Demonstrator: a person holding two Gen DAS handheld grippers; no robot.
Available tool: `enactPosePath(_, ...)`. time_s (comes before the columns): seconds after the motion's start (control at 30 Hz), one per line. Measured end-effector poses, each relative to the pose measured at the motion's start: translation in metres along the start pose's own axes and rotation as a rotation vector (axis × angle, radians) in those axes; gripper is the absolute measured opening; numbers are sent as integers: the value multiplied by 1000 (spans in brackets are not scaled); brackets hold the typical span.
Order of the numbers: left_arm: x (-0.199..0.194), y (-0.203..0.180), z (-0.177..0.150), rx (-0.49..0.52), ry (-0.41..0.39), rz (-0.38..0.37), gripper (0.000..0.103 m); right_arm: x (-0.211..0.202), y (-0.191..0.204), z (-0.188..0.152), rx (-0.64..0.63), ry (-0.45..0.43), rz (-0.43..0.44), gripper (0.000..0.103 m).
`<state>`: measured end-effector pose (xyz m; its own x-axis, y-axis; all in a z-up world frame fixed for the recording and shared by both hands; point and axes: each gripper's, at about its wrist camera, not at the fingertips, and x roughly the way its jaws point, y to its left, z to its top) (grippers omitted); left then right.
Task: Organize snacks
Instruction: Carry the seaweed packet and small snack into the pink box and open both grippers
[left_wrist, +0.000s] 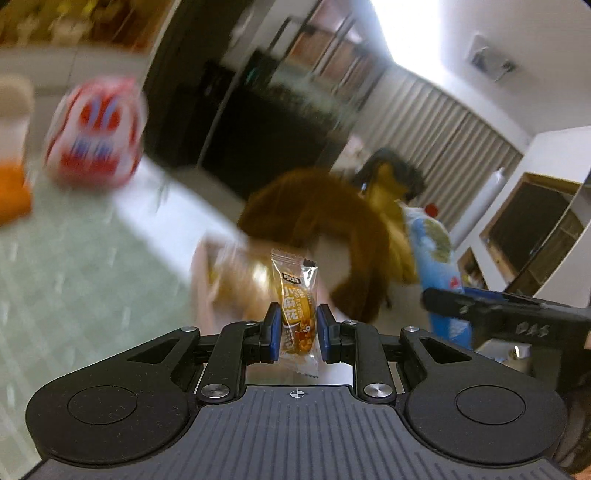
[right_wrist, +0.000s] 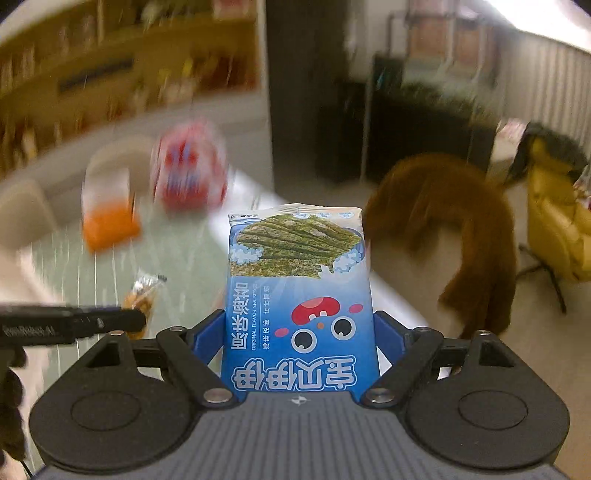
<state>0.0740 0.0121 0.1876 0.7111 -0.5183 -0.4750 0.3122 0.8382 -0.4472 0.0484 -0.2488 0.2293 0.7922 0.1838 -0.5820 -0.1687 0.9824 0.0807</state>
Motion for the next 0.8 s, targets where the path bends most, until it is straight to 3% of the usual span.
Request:
enactPosePath(0.1, 27, -6, 28, 21, 4, 5, 25, -3, -17, 33, 32, -75, -15, 85)
enactPosePath(0.17, 58, -2, 35, 10, 53, -1, 25, 1, -25, 43, 38, -104, -36, 85)
enactPosePath(0.33, 148, 41, 4, -79, 245, 115, 27, 33, -36, 36, 48, -50, -23, 85)
enactPosePath(0.5, 140, 59, -15, -150, 228, 108, 27, 77, -43, 28, 68, 20, -11, 85)
enactPosePath(0.67, 120, 59, -24, -177, 181, 120, 27, 146, -35, 31, 143, 100, 78, 88)
enactPosePath(0.73, 111, 63, -33, -205, 169, 115, 27, 191, -28, 21, 172, 212, 135, 89)
enactPosePath(0.8, 103, 69, -42, -232, 156, 113, 27, 220, -24, 8, 231, 308, 108, 87)
